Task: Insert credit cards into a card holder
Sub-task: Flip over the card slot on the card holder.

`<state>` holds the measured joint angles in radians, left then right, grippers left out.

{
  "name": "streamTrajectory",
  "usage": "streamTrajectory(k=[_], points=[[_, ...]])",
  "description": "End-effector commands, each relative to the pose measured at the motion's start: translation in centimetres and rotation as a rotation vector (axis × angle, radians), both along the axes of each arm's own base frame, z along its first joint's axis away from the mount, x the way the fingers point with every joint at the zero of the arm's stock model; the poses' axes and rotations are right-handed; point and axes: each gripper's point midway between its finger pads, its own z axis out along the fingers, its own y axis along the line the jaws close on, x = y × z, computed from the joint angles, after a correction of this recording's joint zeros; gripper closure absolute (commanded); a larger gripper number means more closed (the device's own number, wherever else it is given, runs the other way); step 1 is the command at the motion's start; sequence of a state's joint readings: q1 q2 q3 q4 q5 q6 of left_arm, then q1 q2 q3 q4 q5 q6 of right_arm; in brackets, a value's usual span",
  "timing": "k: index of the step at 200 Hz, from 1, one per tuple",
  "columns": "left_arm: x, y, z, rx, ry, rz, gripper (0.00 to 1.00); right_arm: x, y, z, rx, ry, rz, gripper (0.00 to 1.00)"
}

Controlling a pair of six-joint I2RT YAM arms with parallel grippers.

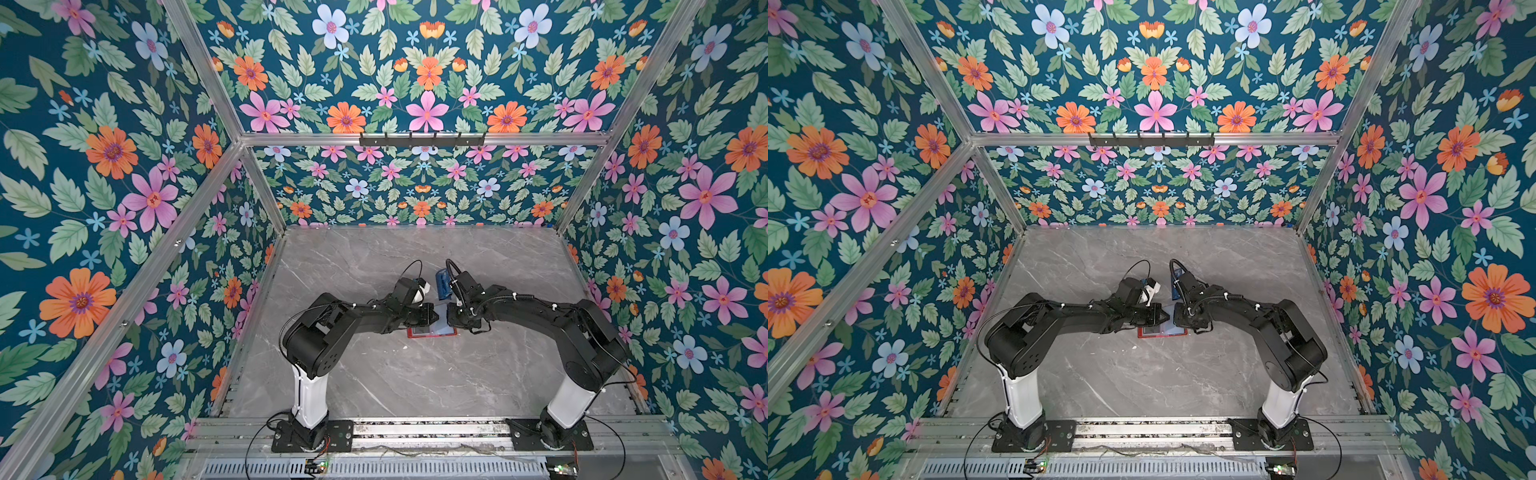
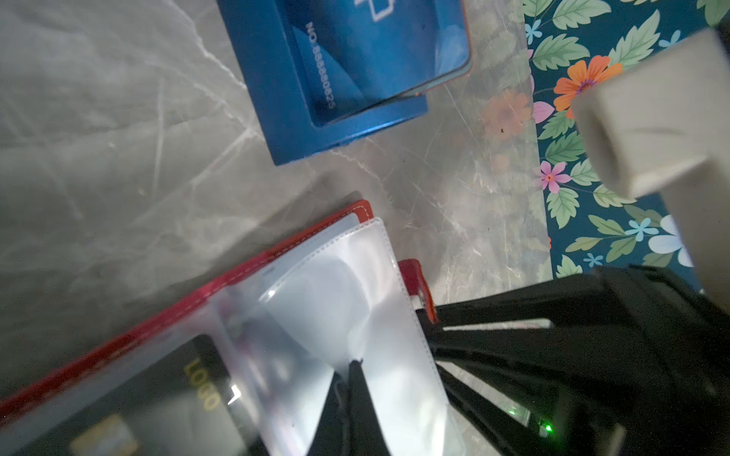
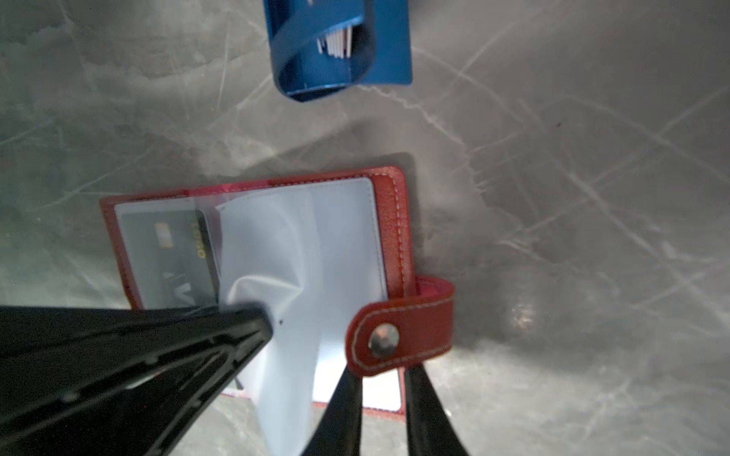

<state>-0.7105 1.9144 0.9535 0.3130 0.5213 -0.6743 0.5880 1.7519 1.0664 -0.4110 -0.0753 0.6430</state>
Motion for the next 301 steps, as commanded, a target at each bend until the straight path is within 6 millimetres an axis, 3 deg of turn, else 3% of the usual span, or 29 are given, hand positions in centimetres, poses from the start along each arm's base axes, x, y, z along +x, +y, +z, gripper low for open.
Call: streamTrajectory(k=[1,27,42,59,89,151,192,227,301], points=[[-0.1,-0.1,0.2,-0.010,-0.003,-0.009,1.00,0.3,0.7,0.2,0.025,-0.008,0.015,0.76],[-0.1,0.0,0.4,-0.008,-0.013,-0.003,1.00,0.5,1.0,0.3,0.039,-0.008,0.017,0.71],[0.1,0.4,0.9,0.000,-0.035,0.015,0.81,0.6,1.4,0.5,0.056,-0.013,0.023,0.65],[0.4,1.3,1.5,0.023,-0.074,0.045,0.70,0.7,1.9,0.5,0.082,-0.015,0.032,0.61],[0.9,3.1,2.7,0.073,-0.153,0.109,0.63,0.9,3.2,0.7,0.143,-0.018,0.063,0.55],[1.5,7.6,4.1,0.207,-0.262,0.255,0.62,1.1,6.4,1.3,0.267,-0.021,0.149,0.52],[1.6,9.8,3.7,0.297,-0.288,0.305,0.71,0.8,7.9,0.9,0.274,0.002,0.196,0.66],[0.7,9.0,2.5,0.304,-0.260,0.233,0.82,0.6,7.8,0.0,0.257,0.025,0.189,0.77],[-0.8,5.8,0.6,0.201,-0.188,0.092,0.84,0.2,7.9,-0.8,0.256,0.049,0.189,0.82]])
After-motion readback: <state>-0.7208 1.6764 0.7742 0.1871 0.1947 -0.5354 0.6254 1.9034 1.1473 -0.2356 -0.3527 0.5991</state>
